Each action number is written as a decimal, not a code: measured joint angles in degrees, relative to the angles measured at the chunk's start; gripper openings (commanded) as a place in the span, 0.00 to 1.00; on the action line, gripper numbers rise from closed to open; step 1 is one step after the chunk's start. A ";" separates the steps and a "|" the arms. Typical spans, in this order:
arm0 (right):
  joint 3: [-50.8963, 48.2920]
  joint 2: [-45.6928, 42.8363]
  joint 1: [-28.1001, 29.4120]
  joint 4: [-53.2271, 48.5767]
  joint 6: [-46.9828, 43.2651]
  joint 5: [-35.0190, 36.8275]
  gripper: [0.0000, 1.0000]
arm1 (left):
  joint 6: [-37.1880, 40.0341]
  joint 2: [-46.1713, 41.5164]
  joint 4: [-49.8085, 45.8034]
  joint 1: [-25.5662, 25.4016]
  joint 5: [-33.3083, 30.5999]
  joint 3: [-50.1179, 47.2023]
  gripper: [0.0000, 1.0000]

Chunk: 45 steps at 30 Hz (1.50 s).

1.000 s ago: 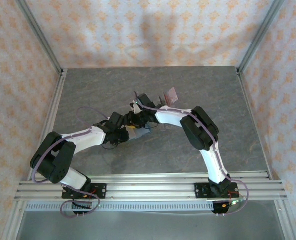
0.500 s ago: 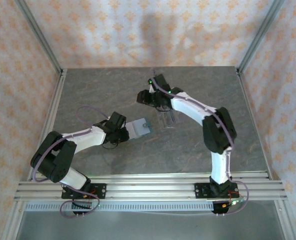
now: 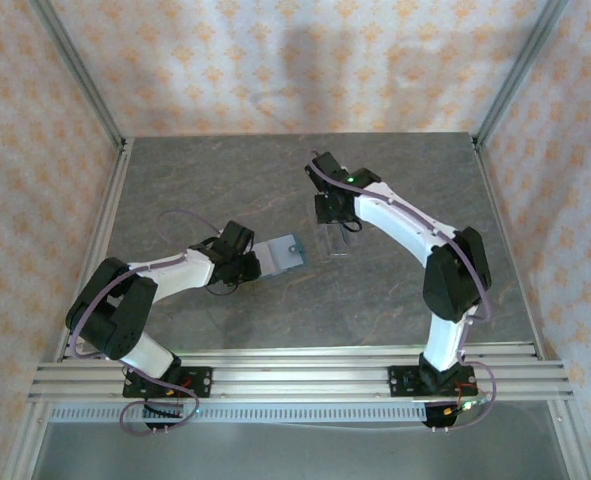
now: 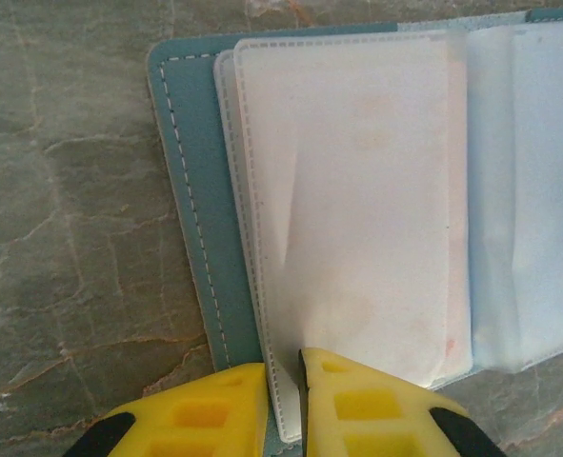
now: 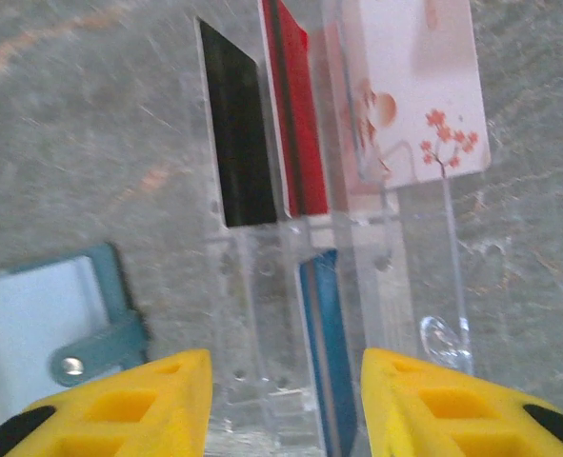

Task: Put the credit cards into the card holder

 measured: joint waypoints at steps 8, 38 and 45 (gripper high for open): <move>-0.02 2.73 0.39 -2.62 -1.49 1.14 0.33 | 0.24 0.00 -0.04 0.00 0.00 0.02 0.17; 3.30 -2.23 1.62 -5.46 -4.87 3.43 0.00 | 0.39 -0.83 -1.60 0.04 1.36 0.52 0.22; -2.97 -9.03 2.97 5.31 -4.55 -4.24 0.00 | 0.37 -4.72 -5.70 1.25 2.71 2.45 0.30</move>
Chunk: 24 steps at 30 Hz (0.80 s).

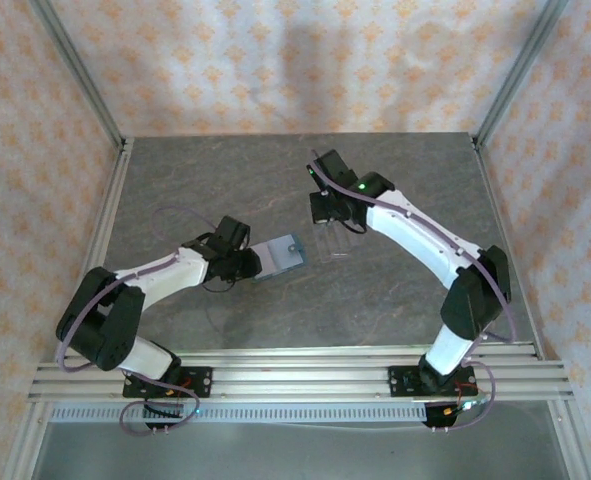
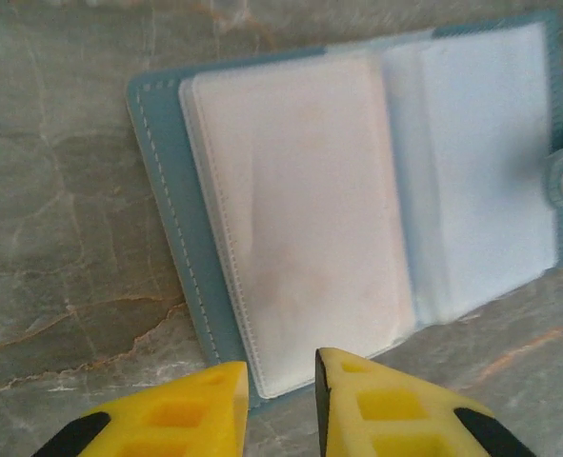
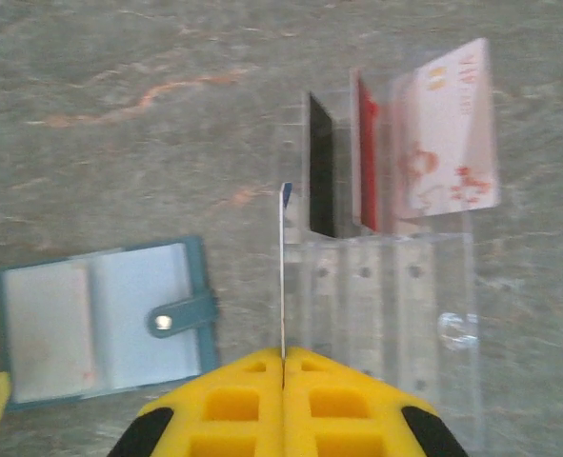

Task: Put the credit cards into the card holder

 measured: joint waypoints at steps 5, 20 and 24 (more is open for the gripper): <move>-8.20 -0.17 0.00 10.08 1.07 -9.18 0.00 | 0.09 -0.87 -2.62 0.57 -0.42 2.97 0.30; -22.95 2.89 0.00 42.07 9.11 -31.61 0.00 | 1.99 9.40 -5.20 1.90 -3.34 7.80 0.27; -27.12 5.01 0.00 48.70 10.64 -33.22 0.00 | 2.03 10.23 -5.11 1.90 -3.48 7.58 0.26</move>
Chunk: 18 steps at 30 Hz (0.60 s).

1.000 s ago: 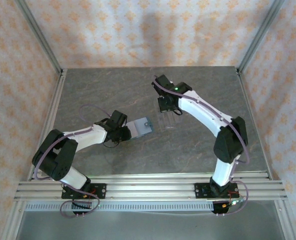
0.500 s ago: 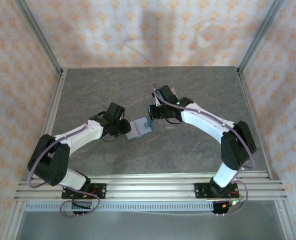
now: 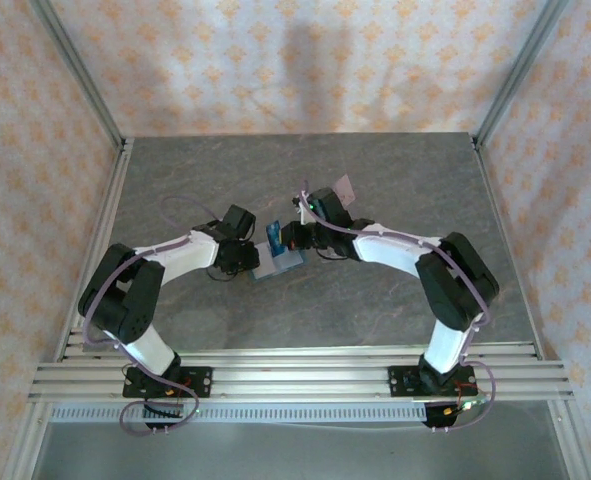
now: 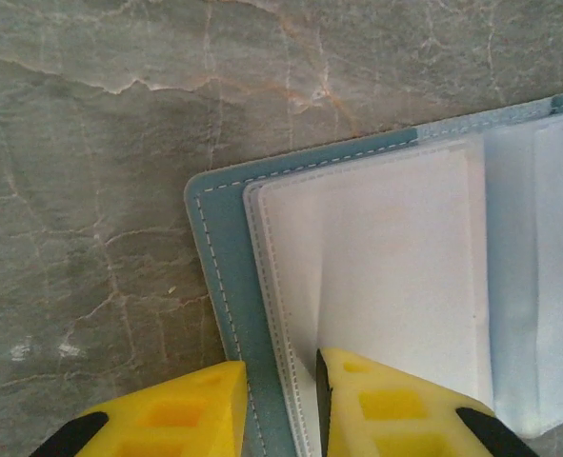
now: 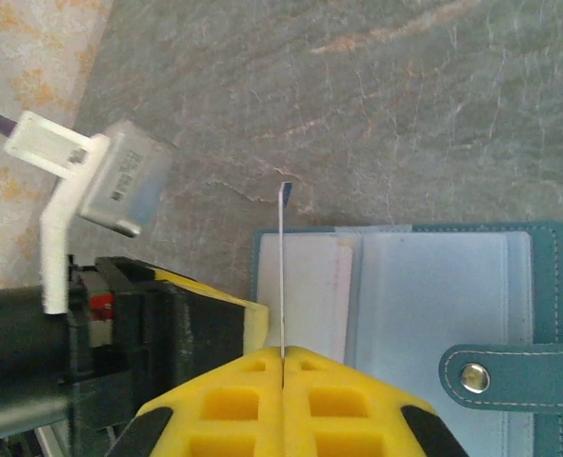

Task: Put the credit cards into the card holder

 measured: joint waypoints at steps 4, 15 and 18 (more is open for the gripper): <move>-2.14 0.76 -0.02 5.01 0.72 -0.76 0.00 | 0.00 -0.13 1.14 0.00 0.00 -0.96 0.26; -3.63 4.96 -0.57 16.02 3.15 -2.56 0.00 | -0.02 -1.31 3.85 0.00 0.00 -3.04 0.26; -4.07 6.10 -0.85 17.99 3.56 -2.64 0.00 | -0.02 -1.36 4.00 0.00 0.02 -3.19 0.26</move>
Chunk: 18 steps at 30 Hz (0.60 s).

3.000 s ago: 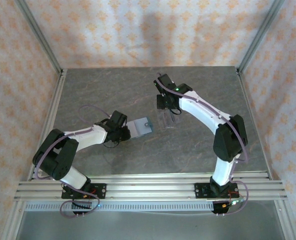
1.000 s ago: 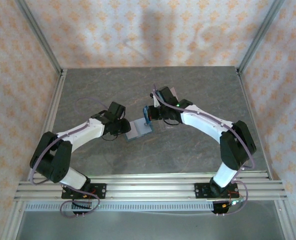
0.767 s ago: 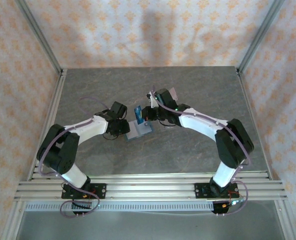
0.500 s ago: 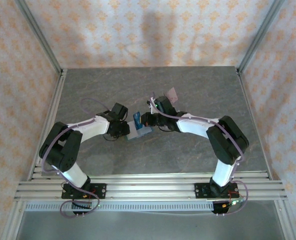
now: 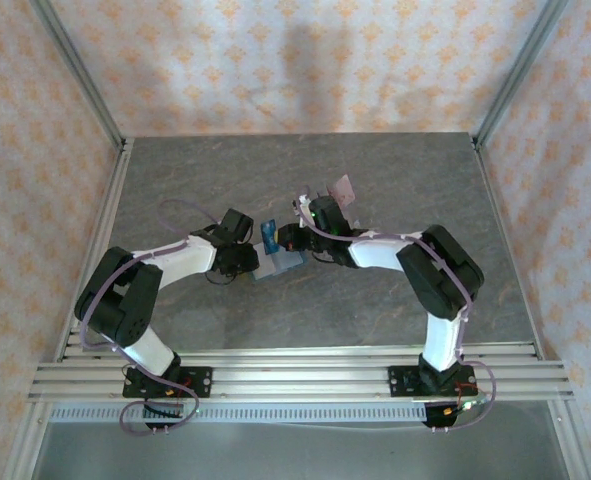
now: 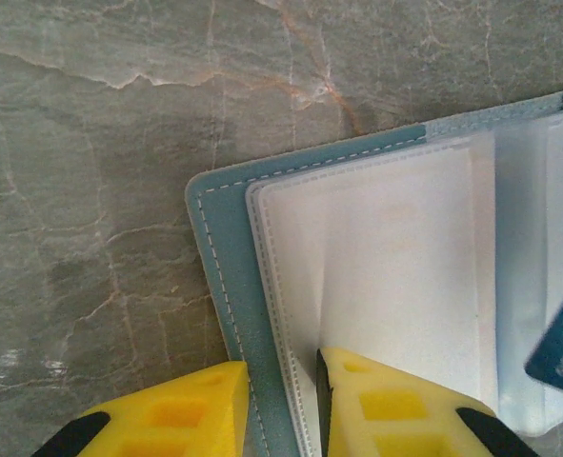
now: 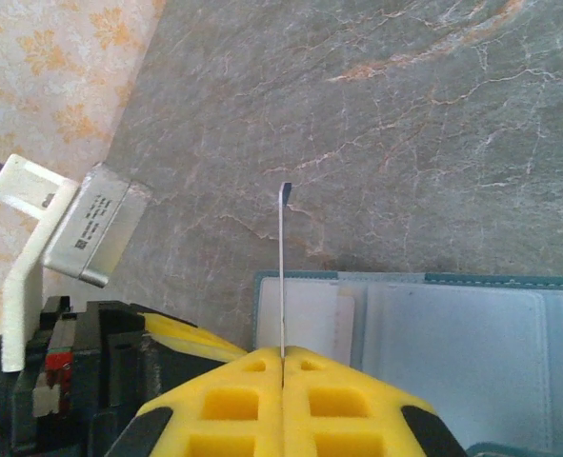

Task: Put the credit cards into the card holder

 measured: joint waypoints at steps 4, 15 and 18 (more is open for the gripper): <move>-0.09 1.55 -0.46 1.53 0.39 -0.02 0.00 | 0.00 -0.11 0.28 0.00 -0.02 -0.20 0.26; -0.17 2.86 -0.68 3.98 0.85 -1.29 0.00 | 0.00 -0.22 0.68 0.00 0.00 -0.48 0.26; -0.17 3.72 -0.68 4.02 1.03 -1.49 0.00 | -0.02 -0.22 0.68 0.00 0.00 -0.48 0.26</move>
